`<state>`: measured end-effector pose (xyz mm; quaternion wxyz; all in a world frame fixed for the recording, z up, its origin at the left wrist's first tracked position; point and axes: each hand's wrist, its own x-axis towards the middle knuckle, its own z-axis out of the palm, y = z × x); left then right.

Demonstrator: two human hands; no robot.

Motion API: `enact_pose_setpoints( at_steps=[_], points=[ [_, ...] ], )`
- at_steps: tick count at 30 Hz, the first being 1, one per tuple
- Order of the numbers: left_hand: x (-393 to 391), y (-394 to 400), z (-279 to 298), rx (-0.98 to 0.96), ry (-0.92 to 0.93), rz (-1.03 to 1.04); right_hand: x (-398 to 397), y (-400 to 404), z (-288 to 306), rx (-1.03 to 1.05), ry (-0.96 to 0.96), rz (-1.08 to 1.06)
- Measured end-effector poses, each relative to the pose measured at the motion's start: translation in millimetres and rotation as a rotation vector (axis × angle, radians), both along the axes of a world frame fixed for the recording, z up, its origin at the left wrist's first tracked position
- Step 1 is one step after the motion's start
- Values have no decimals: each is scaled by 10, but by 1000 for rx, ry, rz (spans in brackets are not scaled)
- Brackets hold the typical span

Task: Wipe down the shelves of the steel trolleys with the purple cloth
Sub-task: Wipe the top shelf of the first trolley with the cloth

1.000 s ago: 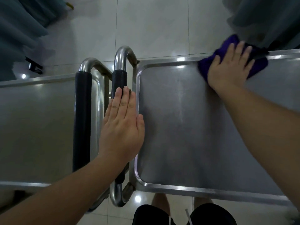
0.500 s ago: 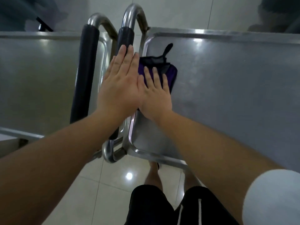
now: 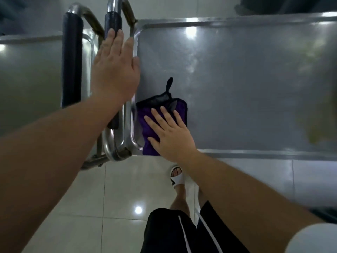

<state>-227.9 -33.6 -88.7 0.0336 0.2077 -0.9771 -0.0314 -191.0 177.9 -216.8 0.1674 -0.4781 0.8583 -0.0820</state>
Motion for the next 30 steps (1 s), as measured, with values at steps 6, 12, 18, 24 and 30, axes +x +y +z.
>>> enact_pose_setpoints(
  at_steps=[6,12,18,24,30],
  points=[
    [14,114,76,-77,7,-98,-96,655,-28,21,47,-135],
    [55,114,107,-223,18,-317,-390,1268,11,52,66,-234],
    [-61,385,16,-348,-306,-472,-709,1939,41,84,74,-325],
    [-338,1608,-240,29,-250,-252,-1095,2687,42,103,90,-326],
    [-766,2775,-621,291,-199,-124,-1565,3678,31,119,145,-355]
  ],
)
